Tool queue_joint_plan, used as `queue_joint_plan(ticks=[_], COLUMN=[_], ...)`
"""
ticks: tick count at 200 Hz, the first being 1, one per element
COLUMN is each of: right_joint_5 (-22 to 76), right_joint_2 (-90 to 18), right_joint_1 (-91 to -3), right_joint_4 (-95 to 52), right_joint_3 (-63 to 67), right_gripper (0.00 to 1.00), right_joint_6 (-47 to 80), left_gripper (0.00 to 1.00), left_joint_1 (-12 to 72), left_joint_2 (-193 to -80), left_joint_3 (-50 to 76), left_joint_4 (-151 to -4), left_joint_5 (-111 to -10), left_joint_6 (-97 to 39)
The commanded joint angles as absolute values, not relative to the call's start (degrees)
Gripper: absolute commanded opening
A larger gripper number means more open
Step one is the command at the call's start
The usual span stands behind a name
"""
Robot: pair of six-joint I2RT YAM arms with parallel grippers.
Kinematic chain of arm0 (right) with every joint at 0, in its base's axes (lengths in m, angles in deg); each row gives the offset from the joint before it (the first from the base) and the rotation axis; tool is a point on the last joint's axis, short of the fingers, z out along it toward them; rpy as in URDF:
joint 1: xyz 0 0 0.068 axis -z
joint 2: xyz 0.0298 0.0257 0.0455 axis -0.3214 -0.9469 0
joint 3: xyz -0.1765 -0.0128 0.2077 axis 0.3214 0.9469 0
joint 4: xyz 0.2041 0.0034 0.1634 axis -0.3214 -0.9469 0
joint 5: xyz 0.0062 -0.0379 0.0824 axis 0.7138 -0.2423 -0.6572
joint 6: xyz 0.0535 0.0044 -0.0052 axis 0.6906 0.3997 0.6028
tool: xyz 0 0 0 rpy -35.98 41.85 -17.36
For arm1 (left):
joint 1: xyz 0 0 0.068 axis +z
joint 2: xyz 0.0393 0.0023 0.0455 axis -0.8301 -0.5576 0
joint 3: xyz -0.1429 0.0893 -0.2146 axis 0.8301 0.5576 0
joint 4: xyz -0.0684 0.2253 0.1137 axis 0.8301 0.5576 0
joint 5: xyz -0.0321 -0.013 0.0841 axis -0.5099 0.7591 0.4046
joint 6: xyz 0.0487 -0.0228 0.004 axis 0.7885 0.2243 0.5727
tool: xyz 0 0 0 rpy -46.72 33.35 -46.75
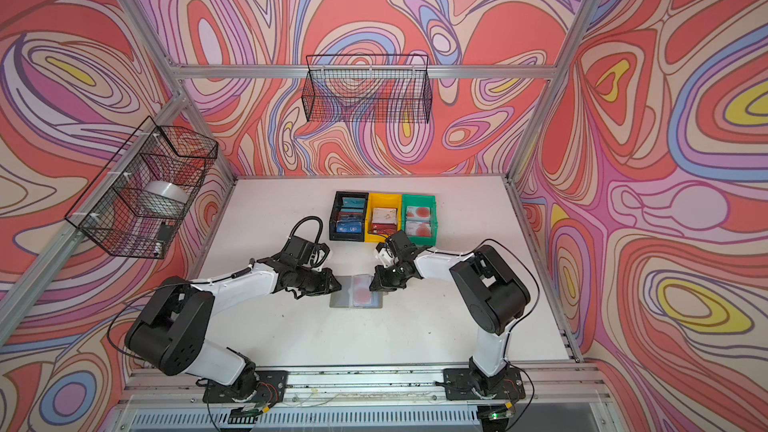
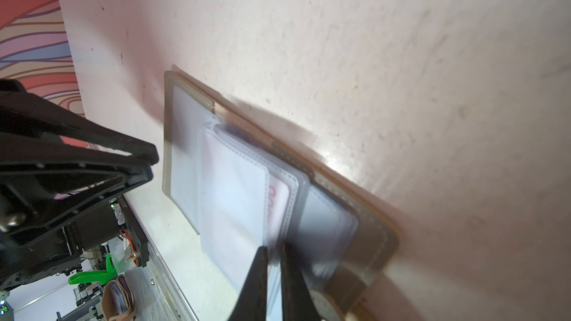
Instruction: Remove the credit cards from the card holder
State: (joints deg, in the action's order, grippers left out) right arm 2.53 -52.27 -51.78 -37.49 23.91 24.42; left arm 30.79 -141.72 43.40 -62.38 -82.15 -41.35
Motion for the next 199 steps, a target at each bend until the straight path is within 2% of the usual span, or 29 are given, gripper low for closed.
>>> queue_joint_plan(ticks=[1, 121, 199], right_joint_5=[2.23, -0.53, -1.61], right_joint_2=[-54.24, -53.91, -55.33], right_joint_1=[-52.15, -53.36, -54.08], right_joint_4=[-36.99, -34.80, -34.80], right_joint_3=[24.16, 23.46, 21.42], right_gripper=[0.13, 0.13, 0.13], right_joint_6=[24.71, 24.51, 24.20], left_gripper=[0.18, 0.19, 0.19], left_joint_1=[30.21, 25.34, 25.26], left_joint_2=[-141.58, -151.17, -150.10], left_joint_3=[41.20, 30.58, 30.45], left_joint_4=[-62.67, -64.44, -61.08], left_joint_5=[-83.48, -85.68, -83.97], left_joint_6=[-41.75, -42.39, -40.92])
